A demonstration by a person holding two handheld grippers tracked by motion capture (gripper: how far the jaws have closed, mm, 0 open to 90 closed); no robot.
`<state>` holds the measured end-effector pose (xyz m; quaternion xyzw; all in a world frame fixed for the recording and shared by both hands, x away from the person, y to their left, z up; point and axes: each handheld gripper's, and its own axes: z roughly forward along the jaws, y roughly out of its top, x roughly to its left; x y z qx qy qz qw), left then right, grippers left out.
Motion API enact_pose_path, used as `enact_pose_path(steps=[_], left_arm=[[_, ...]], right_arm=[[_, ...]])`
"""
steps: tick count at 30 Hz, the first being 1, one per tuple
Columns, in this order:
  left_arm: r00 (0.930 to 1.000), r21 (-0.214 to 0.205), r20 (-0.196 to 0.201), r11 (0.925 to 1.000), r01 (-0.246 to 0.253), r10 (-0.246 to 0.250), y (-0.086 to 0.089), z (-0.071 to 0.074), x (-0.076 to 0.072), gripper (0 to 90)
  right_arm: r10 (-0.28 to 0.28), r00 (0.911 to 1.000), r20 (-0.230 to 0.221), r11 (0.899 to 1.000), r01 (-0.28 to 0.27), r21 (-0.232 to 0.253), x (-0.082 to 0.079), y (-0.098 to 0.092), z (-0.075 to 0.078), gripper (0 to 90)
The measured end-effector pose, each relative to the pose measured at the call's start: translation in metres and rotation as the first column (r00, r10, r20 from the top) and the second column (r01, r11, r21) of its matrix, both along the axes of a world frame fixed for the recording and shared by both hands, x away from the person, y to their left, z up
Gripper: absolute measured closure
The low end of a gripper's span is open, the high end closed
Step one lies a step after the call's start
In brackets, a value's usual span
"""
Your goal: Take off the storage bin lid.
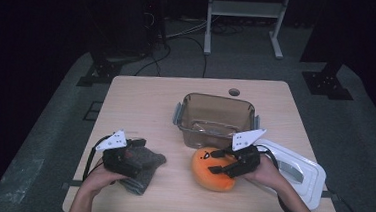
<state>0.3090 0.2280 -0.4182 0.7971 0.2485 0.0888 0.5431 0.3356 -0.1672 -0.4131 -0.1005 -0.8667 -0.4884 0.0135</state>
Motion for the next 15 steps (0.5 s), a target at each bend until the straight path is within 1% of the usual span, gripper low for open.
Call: enact_pose_path(steps=[3, 7, 10, 12, 15], left_arm=[[1.0, 0.001, 0.0, 1.0, 0.001, -0.001, -0.0001, -0.0001, 0.0001, 6.8], [1.0, 0.003, -0.003, 1.0, 0.002, -0.002, -0.0004, -0.001, 0.0005, 6.8], [1.0, 0.004, -0.005, 1.0, 0.003, -0.003, -0.0012, -0.0015, 0.0004, 6.8], [1.0, 0.003, -0.004, 1.0, 0.002, -0.002, -0.0013, -0.0014, 0.0004, 6.8], [1.0, 0.004, -0.002, 1.0, 0.003, -0.003, -0.0009, -0.001, 0.0003, 6.8]], right_arm=[[0.016, 0.9999, 0.0, 1.0, -0.016, 0.004, -0.0031, 0.0, -0.0013, 45.2], [0.017, 0.9998, -0.009, 1.0, -0.017, 0.022, -0.0076, -0.0027, -0.0031, 45.7], [0.02, 0.9998, -0.009, 0.999, -0.02, 0.025, -0.0089, -0.0035, -0.003, 46.6], [0.023, 0.9996, -0.019, 0.999, -0.022, 0.028, -0.0099, -0.004, -0.0027, 49.7], [0.018, 0.9998, -0.007, 1.0, -0.018, 0.022, -0.0111, -0.0046, -0.0015, 54.6]])
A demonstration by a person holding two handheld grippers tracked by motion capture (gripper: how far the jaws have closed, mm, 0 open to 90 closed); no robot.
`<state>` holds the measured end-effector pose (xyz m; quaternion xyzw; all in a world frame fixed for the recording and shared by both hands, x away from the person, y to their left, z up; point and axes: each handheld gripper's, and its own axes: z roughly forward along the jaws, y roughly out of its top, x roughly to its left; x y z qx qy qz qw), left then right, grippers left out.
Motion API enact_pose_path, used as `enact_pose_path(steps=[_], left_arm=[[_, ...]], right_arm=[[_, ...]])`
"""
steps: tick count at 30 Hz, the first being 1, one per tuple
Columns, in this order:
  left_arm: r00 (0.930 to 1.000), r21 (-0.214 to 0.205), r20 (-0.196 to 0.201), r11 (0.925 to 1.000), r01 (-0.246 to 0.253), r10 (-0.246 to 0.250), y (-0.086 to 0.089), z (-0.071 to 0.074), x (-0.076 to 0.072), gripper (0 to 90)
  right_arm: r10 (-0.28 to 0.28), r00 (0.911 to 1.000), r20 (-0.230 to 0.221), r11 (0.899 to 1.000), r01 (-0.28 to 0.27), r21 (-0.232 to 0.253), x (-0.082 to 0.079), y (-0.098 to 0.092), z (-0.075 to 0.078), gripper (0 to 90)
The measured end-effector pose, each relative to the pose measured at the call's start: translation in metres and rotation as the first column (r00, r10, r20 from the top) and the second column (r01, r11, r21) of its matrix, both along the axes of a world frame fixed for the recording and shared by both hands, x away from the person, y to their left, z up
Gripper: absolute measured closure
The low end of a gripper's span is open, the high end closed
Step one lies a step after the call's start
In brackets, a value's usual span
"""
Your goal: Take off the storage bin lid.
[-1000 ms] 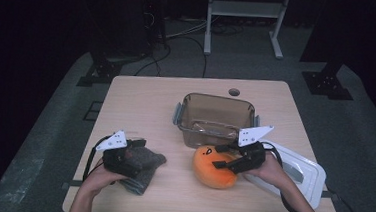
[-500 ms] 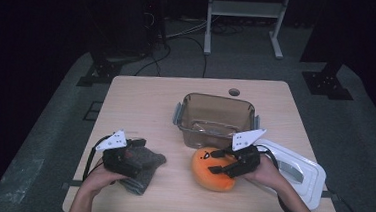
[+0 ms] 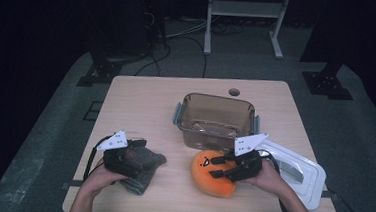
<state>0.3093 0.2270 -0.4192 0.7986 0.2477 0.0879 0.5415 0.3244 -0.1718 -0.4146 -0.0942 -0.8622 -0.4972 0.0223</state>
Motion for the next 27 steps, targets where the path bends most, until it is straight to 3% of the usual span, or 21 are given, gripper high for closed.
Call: enact_pose_path(steps=[7, 8, 14, 23, 27], left_arm=[[1.0, 0.001, -0.006, 1.0, -0.003, 0.003, 0.0, -0.001, 0.0, 6.8], [1.0, 0.001, -0.007, 1.0, -0.003, 0.003, 0.0, -0.001, 0.0, 6.8], [1.0, 0.001, -0.007, 1.0, -0.006, 0.006, 0.001, -0.001, 0.0, 6.8], [0.9999, 0.003, -0.01, 1.0, -0.005, 0.005, 0.001, -0.001, 0.001, 6.8], [0.9999, 0.005, -0.01, 1.0, -0.002, 0.003, 0.001, -0.002, 0.001, 6.9]], right_arm=[[-0.018, 0.9959, 0.088, 0.999, 0.021, -0.03, -0.006, 0.002, 0.001, 57.3], [-0.019, 0.9926, 0.12, 0.999, 0.024, -0.039, -0.008, 0.003, 0.001, 54.7], [-0.043, 0.984, 0.173, 0.997, 0.052, -0.048, -0.01, 0.004, 0.006, 47.2], [-0.086, 0.9858, 0.144, 0.996, 0.088, -0.004, -0.005, 0.0, 0.012, 41.6], [-0.102, 0.9864, 0.129, 0.995, 0.104, -0.009, -0.001, -0.001, 0.014, 39.4]])
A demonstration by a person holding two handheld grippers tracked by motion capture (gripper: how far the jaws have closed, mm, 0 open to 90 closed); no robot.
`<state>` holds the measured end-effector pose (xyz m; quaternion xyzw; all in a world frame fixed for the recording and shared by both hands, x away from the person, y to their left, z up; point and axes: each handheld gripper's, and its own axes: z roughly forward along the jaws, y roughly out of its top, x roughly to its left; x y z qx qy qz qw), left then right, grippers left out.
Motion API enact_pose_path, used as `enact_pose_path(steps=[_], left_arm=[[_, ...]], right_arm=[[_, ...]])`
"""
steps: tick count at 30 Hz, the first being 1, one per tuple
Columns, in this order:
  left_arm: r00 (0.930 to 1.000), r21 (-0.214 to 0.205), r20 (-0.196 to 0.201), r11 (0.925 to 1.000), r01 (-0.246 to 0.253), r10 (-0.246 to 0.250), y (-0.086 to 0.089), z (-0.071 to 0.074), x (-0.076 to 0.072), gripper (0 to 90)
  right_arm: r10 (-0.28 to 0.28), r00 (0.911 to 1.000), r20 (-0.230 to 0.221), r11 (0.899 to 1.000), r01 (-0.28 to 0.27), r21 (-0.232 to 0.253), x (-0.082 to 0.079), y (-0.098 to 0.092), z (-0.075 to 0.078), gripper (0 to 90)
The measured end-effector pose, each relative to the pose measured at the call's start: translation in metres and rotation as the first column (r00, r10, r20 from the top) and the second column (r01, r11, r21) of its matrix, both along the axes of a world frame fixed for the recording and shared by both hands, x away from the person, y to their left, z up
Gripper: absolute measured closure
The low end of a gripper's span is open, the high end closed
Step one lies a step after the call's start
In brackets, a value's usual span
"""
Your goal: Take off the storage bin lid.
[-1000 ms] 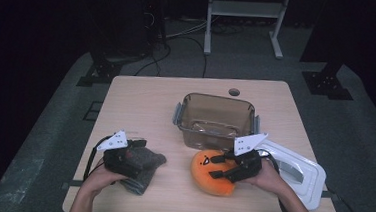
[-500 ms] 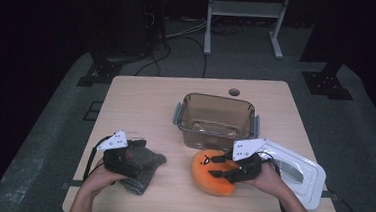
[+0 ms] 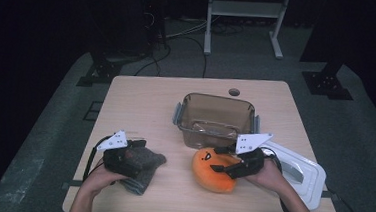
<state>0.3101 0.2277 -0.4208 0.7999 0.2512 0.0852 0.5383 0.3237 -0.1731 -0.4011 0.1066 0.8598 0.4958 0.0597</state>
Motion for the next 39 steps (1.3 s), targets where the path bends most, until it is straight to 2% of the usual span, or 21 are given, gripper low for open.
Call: enact_pose_path(steps=[6, 12, 18, 21, 25, 34, 39], left_arm=[[1.0, 0.003, 0.002, 1.0, 0.0, 0.0, 0.0, 0.0, 0.0, 6.8], [1.0, 0.006, 0.0, 1.0, 0.001, -0.001, 0.0, 0.0, 0.0, 6.9], [1.0, 0.006, -0.001, 1.0, 0.003, -0.003, -0.001, 0.0, -0.001, 6.9], [1.0, 0.006, 0.002, 1.0, 0.002, -0.002, 0.0, 0.0, 0.0, 6.9], [1.0, 0.007, 0.002, 1.0, 0.002, -0.002, 0.0, 0.0, 0.0, 6.9], [1.0, 0.006, 0.0, 1.0, 0.003, -0.003, -0.001, 0.0, -0.001, 6.8], [1.0, 0.009, -0.004, 1.0, 0.004, -0.004, 0.0, -0.001, 0.0, 6.9]], right_arm=[[-0.012, 0.9995, -0.03, 1.0, 0.012, -0.02, 0.005, 0.002, -0.004, 37.2], [-0.025, 0.9975, -0.065, 0.999, 0.024, -0.024, 0.008, 0.004, -0.015, 36.1], [-0.024, 0.9977, -0.064, 0.998, 0.02, -0.065, 0.004, 0.006, -0.022, 38.6], [-0.019, 0.9969, -0.077, 0.997, 0.013, -0.078, 0.003, 0.007, -0.023, 39.9], [-0.011, 0.9957, -0.092, 0.997, 0.004, -0.076, 0.002, 0.009, -0.028, 44.2], [0.014, 0.9975, -0.07, 0.994, -0.021, -0.108, -0.002, 0.012, -0.028, 58.4], [0.013, 0.9984, -0.055, 0.994, -0.019, -0.107, -0.004, 0.014, -0.028, 61.9]])
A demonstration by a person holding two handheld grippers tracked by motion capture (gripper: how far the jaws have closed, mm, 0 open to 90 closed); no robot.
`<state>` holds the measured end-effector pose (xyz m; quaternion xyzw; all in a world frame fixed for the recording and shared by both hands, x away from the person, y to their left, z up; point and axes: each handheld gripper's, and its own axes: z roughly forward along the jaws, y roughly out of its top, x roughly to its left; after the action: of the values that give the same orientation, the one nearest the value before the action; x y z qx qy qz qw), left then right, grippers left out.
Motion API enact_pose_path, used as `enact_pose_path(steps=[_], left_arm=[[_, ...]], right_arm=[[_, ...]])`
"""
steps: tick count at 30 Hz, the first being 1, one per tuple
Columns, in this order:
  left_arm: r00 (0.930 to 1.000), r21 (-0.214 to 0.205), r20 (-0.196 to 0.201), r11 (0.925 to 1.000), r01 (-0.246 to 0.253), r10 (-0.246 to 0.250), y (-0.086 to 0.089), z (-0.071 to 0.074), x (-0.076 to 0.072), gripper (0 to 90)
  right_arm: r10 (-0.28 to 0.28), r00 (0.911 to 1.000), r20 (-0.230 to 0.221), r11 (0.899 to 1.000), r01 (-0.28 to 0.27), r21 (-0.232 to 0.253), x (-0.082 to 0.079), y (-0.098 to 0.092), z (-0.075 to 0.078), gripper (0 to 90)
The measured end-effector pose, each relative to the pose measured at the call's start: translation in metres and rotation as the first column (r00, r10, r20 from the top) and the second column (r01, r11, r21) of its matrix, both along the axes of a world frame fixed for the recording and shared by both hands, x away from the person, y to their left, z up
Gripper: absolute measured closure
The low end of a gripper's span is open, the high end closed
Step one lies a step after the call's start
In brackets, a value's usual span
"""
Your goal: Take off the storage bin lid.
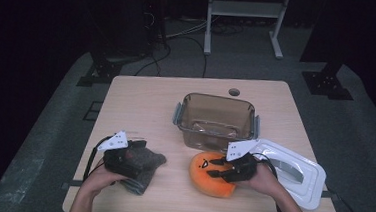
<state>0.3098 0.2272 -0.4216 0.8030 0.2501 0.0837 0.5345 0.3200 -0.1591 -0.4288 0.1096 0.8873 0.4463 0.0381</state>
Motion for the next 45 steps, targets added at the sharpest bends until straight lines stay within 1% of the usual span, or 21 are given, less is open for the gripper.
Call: enact_pose_path(steps=[1, 2, 4, 6, 9, 14, 18, 20, 27, 30, 32, 36, 37, 38, 39, 45], left_arm=[[1.0, 0.0, 0.0, 1.0, 0.0, 0.0, 0.0, 0.0, 0.0, 6.9], [1.0, -0.001, 0.0, 1.0, 0.0, 0.0, 0.0, 0.0, 0.0, 6.9], [1.0, -0.001, -0.001, 1.0, -0.001, 0.001, 0.0, 0.0, 0.0, 6.9], [1.0, -0.002, -0.001, 1.0, -0.002, 0.002, 0.001, -0.001, 0.0, 6.8], [1.0, 0.0, -0.004, 1.0, -0.005, 0.005, 0.002, -0.002, 0.001, 6.8], [0.9999, -0.009, -0.003, 0.9999, -0.011, 0.011, 0.004, -0.002, 0.002, 6.8], [0.9999, -0.009, 0.0, 0.9999, -0.011, 0.011, 0.004, -0.002, 0.002, 6.9], [1.0, -0.008, -0.002, 0.9999, -0.009, 0.009, 0.004, -0.001, 0.001, 6.8], [0.9999, -0.013, -0.004, 0.9998, -0.013, 0.013, 0.005, -0.002, 0.002, 6.8], [0.9999, -0.014, -0.006, 0.9998, -0.014, 0.014, 0.006, -0.002, 0.002, 6.8], [0.9999, -0.014, -0.006, 0.9998, -0.014, 0.014, 0.006, -0.002, 0.002, 6.8], [0.9999, -0.016, -0.006, 0.9997, -0.016, 0.016, 0.007, -0.002, 0.002, 6.8], [0.9999, -0.014, -0.007, 0.9998, -0.015, 0.015, 0.007, -0.002, 0.002, 6.9], [0.9999, -0.015, -0.007, 0.9998, -0.016, 0.016, 0.007, -0.002, 0.002, 6.8], [0.9998, -0.017, -0.006, 0.9997, -0.016, 0.016, 0.007, -0.002, 0.002, 6.8], [0.9998, -0.016, -0.008, 0.9997, -0.018, 0.017, 0.008, -0.002, 0.002, 6.8]], right_arm=[[0.004, 1.0, 0.006, 1.0, -0.004, 0.002, 0.0, 0.0, 0.0, 62.4], [0.009, 0.9999, -0.005, 1.0, -0.009, 0.007, 0.0, 0.0, 0.0, 64.1], [0.01, 0.9999, -0.008, 1.0, -0.01, 0.01, 0.001, -0.001, 0.001, 65.5], [0.007, 0.9997, -0.024, 1.0, -0.006, 0.009, 0.002, -0.001, 0.003, 67.6], [0.01, 0.9995, -0.03, 1.0, -0.01, -0.015, 0.002, 0.001, 0.009, 70.3], [0.019, 0.9975, -0.068, 1.0, -0.02, -0.011, 0.007, 0.001, 0.017, 76.6], [0.024, 0.9973, -0.069, 1.0, -0.026, -0.015, 0.008, 0.001, 0.019, 76.9], [0.029, 0.996, -0.084, 1.0, -0.03, -0.005, 0.008, 0.002, 0.02, 76.9], [0.071, 0.9909, -0.115, 0.997, -0.069, 0.02, 0.007, 0.005, 0.026, 76.9], [0.083, 0.9873, -0.135, 0.995, -0.076, 0.057, 0.008, 0.004, 0.03, 76.9], [0.087, 0.9864, -0.139, 0.994, -0.078, 0.071, 0.009, 0.004, 0.035, 76.9], [0.098, 0.9867, -0.13, 0.993, -0.089, 0.078, 0.01, 0.003, 0.049, 76.8], [0.102, 0.9863, -0.129, 0.992, -0.092, 0.081, 0.01, 0.002, 0.053, 76.8], [0.107, 0.9863, -0.126, 0.991, -0.096, 0.09, 0.011, 0.001, 0.061, 76.8], [0.107, 0.9863, -0.126, 0.991, -0.096, 0.09, 0.011, 0.001, 0.061, 76.8], [0.123, 0.9874, -0.1, 0.988, -0.112, 0.109, 0.013, 0.001, 0.089, 76.8]])
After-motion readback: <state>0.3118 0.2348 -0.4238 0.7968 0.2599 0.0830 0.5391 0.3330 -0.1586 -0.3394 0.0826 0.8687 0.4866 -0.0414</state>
